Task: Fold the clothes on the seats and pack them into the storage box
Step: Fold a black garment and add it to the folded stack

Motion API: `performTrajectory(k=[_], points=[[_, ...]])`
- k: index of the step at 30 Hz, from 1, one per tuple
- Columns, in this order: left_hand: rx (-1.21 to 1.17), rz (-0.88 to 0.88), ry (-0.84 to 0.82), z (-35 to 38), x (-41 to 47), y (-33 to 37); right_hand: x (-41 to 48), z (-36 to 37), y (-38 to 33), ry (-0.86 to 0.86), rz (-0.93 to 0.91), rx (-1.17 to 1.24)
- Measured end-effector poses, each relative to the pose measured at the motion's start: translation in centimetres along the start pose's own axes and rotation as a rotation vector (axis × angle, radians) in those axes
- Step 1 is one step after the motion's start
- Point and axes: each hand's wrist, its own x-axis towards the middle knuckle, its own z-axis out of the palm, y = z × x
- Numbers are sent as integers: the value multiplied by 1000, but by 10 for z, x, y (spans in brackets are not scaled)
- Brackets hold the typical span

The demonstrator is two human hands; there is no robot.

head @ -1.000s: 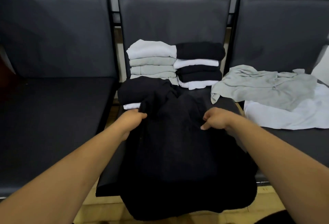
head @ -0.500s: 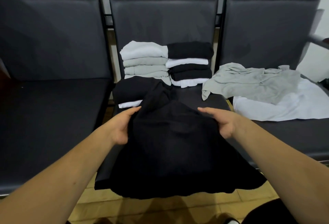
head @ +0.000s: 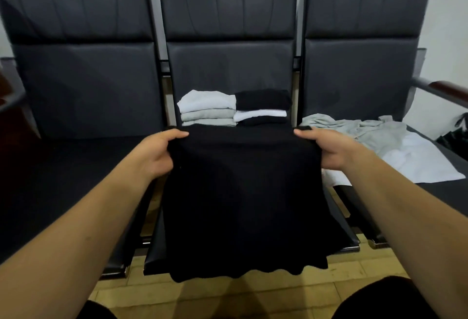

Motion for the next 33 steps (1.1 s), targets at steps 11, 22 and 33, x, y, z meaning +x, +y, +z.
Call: performTrajectory(k=[11, 22, 33], points=[[121, -73, 48, -5, -20, 43, -25, 2, -24, -154, 114, -71], [67, 353, -61, 1, -34, 103, -47, 18, -70, -179, -386, 416], [269, 418, -138, 30, -49, 169, -44, 59, -82, -147, -110, 46]])
